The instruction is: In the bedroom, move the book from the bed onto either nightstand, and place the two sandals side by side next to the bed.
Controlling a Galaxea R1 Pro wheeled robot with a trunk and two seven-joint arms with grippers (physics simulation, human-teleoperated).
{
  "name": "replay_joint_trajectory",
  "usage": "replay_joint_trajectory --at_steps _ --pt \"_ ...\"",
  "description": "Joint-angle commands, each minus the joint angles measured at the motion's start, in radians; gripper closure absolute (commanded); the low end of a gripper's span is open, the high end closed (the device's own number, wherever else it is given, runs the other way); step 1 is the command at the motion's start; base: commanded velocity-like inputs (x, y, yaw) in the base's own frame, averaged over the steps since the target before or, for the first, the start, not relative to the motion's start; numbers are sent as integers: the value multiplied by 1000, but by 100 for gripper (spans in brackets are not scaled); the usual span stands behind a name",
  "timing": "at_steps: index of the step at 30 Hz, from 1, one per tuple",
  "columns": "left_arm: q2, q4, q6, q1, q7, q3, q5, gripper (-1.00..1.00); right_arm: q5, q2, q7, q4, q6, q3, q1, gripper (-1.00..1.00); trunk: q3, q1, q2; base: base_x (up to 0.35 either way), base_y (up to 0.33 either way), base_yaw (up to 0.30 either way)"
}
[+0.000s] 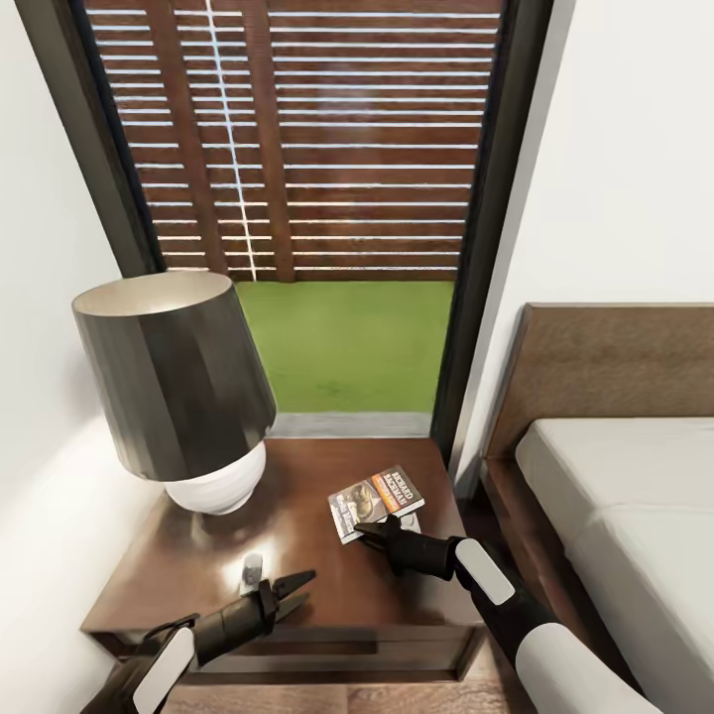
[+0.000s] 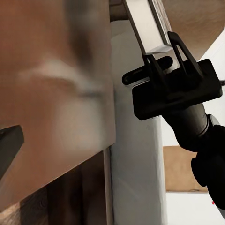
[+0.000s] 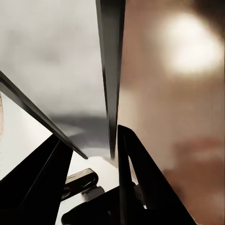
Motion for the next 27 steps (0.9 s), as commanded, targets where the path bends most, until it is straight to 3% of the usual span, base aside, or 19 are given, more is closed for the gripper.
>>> replay_joint_trajectory --at_steps 1,21,27 --pt "1 0 7 -1 1 -4 9 -100 4 0 6 0 2 0 -1 100 -1 0 0 99 0 0" --pt "1 0 6 -1 2 -4 9 -100 4 0 6 1 2 0 -1 100 -16 2 -1 7 0 0" --pt "1 0 7 -1 2 -4 9 -100 4 0 6 0 2 0 -1 100 -36 4 -2 0 0 0"
